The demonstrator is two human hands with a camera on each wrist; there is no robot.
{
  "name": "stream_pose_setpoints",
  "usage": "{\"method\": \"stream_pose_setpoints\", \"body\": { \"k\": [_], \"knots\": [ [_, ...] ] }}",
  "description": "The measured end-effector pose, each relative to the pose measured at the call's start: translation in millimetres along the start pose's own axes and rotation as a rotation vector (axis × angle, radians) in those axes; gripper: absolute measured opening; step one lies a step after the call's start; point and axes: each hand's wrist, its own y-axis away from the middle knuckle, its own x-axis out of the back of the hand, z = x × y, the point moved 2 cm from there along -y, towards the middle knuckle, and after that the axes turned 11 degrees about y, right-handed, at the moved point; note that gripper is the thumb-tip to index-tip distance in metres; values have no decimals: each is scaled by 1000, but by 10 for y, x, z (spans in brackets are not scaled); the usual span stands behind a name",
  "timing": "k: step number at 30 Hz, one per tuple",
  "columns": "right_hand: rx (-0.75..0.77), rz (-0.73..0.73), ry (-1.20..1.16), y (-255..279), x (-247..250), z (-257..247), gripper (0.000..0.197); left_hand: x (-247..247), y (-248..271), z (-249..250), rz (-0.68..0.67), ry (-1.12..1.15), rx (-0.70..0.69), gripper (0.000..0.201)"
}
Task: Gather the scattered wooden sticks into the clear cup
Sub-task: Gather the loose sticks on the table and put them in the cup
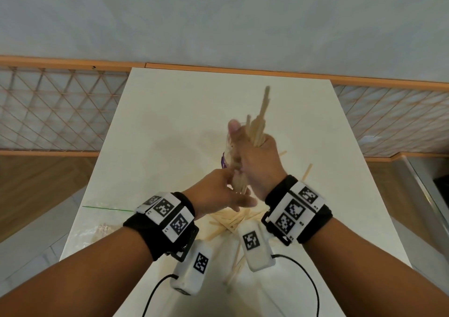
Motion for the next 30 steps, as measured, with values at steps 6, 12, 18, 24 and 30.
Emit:
{"method": "stream_pose_setpoints", "body": {
  "k": [6,12,18,24,30],
  "knots": [
    [96,316,-54,-468,330,-518,55,135,27,-536,93,-978,110,107],
    [58,365,86,-795,258,-140,47,-167,28,-1053,37,-1136,125,128],
    [5,283,280,-803,248,239,47,-97,-26,-1019,159,-1153,-22,87],
    [171,295,192,-867,350,128,18,164,-1,-914,164,-1104,-145,48],
    [436,312,789,-857,289,125,28,284,178,-948,408,-1063,260,104]
  ]
}}
